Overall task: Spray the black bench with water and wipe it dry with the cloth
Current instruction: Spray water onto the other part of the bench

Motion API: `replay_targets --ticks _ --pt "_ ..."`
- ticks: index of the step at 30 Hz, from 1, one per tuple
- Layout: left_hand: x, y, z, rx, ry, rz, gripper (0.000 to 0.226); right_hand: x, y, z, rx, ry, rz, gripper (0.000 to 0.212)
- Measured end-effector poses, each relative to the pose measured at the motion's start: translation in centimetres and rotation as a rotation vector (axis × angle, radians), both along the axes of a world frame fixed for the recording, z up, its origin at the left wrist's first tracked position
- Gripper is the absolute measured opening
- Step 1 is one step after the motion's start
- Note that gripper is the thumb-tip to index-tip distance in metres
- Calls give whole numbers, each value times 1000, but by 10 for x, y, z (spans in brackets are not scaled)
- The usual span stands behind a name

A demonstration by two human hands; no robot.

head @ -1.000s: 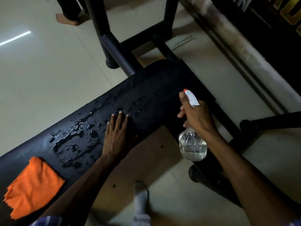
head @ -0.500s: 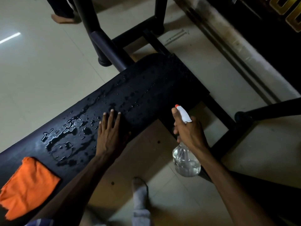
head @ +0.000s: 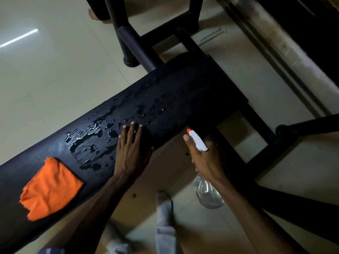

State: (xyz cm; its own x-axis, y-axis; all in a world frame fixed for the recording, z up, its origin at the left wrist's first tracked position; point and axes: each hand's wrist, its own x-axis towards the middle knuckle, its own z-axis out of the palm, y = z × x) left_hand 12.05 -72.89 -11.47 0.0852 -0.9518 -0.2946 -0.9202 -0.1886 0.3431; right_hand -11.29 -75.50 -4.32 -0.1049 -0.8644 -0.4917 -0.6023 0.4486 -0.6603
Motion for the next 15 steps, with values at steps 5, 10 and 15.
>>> replay_targets --ticks 5,10,15 --pt "19 18 -2 8 -1 44 86 21 14 -13 -19 -18 146 63" --pt "42 37 0 21 2 98 86 48 34 -13 17 28 199 74" --pt "63 51 3 19 10 141 86 73 49 -12 -35 14 293 65"
